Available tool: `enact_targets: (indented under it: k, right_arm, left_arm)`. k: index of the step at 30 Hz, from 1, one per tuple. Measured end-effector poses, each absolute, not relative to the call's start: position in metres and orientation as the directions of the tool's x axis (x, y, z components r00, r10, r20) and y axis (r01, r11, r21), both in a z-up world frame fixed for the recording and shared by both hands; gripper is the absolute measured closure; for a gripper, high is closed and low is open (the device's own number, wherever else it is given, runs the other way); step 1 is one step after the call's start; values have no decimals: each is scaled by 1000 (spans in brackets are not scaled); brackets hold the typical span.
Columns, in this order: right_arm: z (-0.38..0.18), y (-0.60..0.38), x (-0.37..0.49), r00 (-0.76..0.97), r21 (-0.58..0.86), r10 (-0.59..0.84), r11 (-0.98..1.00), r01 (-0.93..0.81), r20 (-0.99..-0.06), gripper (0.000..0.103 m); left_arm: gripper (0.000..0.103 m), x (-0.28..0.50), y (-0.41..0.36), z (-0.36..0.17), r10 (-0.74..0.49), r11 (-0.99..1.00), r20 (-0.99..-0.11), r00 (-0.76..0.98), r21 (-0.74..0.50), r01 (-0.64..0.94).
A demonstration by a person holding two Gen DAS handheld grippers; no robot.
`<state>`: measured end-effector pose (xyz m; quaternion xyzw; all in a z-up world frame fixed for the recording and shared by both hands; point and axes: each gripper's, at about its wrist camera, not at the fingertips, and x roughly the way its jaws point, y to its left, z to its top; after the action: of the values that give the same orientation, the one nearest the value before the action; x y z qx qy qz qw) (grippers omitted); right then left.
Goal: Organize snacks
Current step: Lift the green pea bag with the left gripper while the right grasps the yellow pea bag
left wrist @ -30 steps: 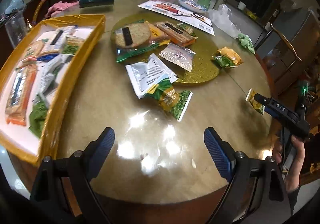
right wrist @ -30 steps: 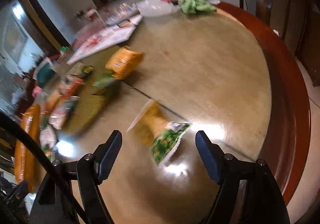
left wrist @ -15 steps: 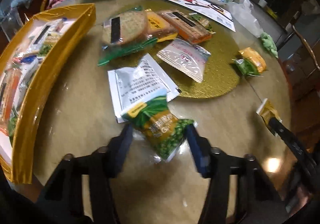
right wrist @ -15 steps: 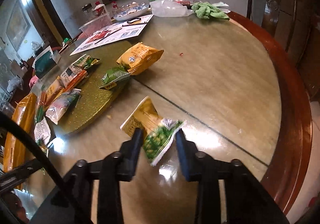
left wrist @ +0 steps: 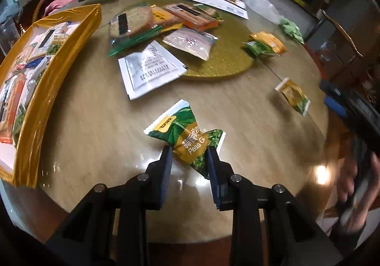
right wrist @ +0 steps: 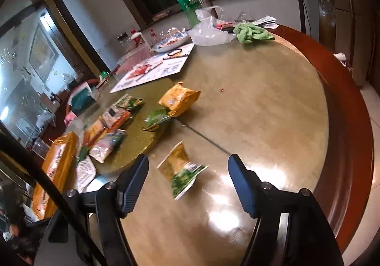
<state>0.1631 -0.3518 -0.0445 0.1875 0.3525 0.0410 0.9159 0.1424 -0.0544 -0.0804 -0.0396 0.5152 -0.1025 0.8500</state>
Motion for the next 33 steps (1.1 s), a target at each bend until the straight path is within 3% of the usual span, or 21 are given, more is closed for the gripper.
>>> enact_targets:
  k: [8,13,17,18,20,22,26,33]
  right_arm:
    - [-64,-334,205,646,351,254,936,24,-720,34]
    - [-75,-312,187,651,261,178,965,32,-738,34]
    - [-75,-306,179,655,211,119,976,63,-747,46]
    - [-75,-305,178,653,196,105,978,68,-750,55]
    - [-76,-304,176,655,182,84,980,82,-751,55]
    - [-76,-303,172,657,182,77,979,93,-750,55]
    - [-76,-298,160,666,206,100,975,82,-739,57]
    - [-76,-283,145,668,249,165,968,32,-726,57]
  left_arm:
    - [72,146,-50,-82,-244,970,-861,446,-207,132]
    - [71,159,-48,-91,-235,972,-864,444,-206,114]
    - [67,162,-51,-90,-213,977,-867,450,-178,120]
    - [67,161,-52,-91,-201,979,-865,460,-165,117]
    - [68,161,-54,-91,-186,982,-863,469,-146,121]
    - [71,159,-55,-92,-182,982,-858,481,-140,123]
    - [90,158,-53,-92,-190,981,-849,493,-144,131]
    - [99,153,-50,-89,-187,982,-837,514,-138,132]
